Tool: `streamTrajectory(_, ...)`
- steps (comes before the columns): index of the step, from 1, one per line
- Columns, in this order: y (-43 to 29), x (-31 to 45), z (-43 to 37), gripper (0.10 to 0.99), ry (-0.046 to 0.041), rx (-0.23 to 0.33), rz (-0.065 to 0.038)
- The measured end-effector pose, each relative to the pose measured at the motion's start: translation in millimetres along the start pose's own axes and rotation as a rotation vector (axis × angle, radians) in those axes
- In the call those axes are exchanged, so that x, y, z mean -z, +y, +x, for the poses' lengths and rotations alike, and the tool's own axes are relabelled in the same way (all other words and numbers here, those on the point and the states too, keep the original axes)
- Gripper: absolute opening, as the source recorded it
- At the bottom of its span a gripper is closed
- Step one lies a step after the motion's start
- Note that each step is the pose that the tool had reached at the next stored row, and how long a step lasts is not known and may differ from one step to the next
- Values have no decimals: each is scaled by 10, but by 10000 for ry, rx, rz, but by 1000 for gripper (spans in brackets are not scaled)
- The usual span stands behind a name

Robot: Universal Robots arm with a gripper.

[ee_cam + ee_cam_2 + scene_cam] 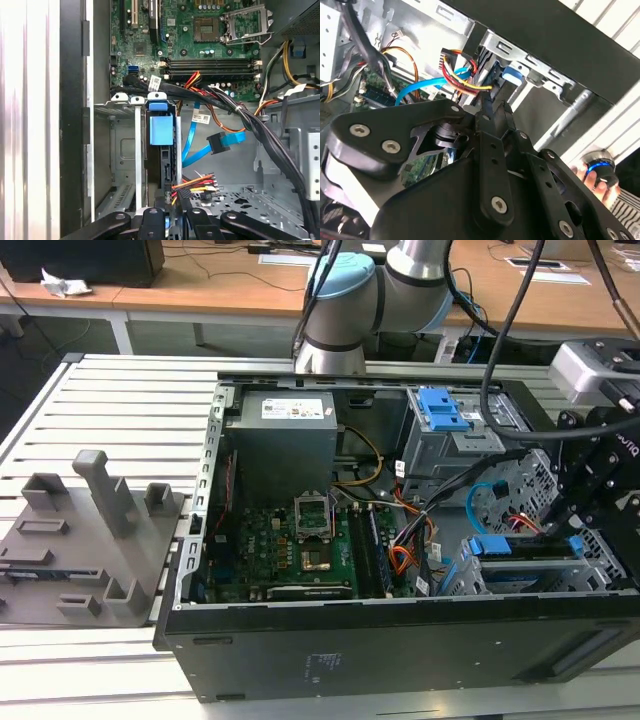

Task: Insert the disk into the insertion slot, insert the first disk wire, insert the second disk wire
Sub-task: 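Insert the first disk wire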

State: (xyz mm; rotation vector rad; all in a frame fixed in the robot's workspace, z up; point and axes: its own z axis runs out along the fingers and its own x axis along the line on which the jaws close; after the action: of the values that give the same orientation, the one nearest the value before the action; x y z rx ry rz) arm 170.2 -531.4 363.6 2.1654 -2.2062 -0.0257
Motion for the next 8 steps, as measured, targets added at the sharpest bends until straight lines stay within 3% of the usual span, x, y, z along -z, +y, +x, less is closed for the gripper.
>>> streamTrajectory(1, 3, 75, 2, 243, 0, 0, 0)
streamTrajectory(3, 7, 148, 4, 243, -1, 0, 0)
streamTrajectory(8, 8, 167, 4, 243, 0, 1, 0)
